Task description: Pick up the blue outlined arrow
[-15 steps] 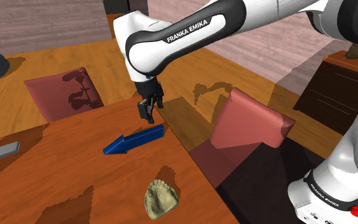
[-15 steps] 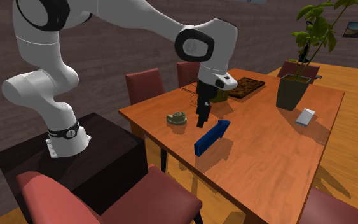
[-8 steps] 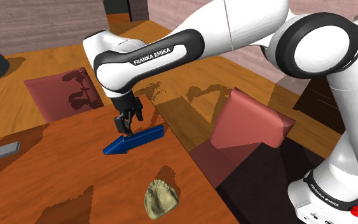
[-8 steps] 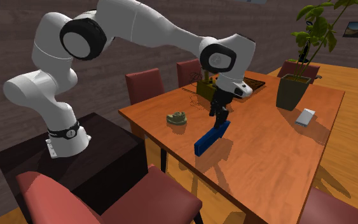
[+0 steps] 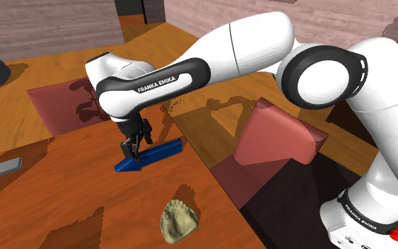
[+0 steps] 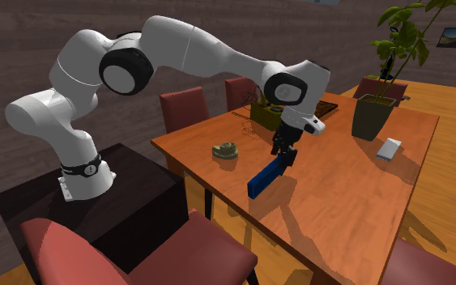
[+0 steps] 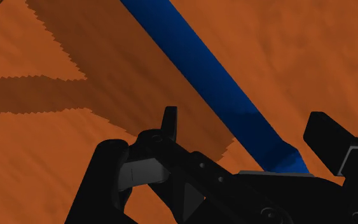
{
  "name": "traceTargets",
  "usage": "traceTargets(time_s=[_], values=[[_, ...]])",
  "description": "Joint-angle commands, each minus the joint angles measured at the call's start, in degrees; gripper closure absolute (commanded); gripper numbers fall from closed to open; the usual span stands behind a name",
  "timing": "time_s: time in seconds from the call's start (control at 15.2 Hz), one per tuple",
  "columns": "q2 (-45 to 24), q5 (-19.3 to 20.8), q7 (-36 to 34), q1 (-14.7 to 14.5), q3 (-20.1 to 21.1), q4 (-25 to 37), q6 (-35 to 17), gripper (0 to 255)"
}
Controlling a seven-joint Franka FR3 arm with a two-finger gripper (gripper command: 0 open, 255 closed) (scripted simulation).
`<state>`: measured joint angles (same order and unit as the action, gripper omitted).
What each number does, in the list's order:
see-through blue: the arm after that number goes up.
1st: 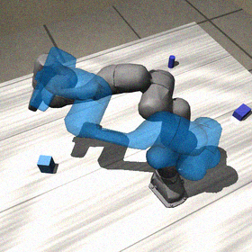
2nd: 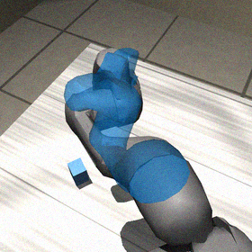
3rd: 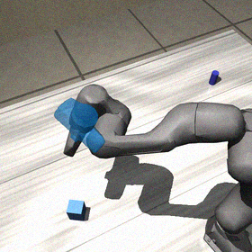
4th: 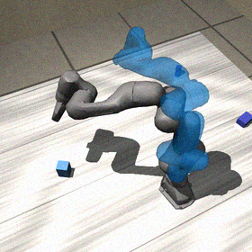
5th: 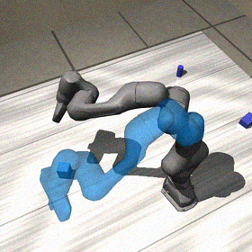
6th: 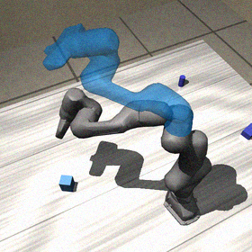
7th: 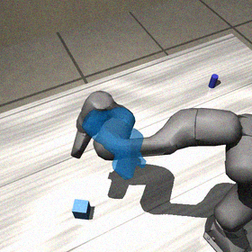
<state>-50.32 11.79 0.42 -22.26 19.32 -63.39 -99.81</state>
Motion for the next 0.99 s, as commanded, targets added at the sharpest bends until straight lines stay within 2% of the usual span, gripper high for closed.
traceTargets(time_s=[0.0, 0.13, 0.2, 0.92], values=[[-0.8, 0.2, 0.0, -0.1, -0.1, -0.3, -1.1, 0], [-1.0, 0.2, 0.0, -0.1, -0.2, -0.5, -1.5, 0], [-0.9, 0.2, -0.1, 0.0, -0.2, -0.7, -1.5, 255], [-0.4, 0.1, 0.0, -0.1, -0.1, 0.1, -0.4, 255]])
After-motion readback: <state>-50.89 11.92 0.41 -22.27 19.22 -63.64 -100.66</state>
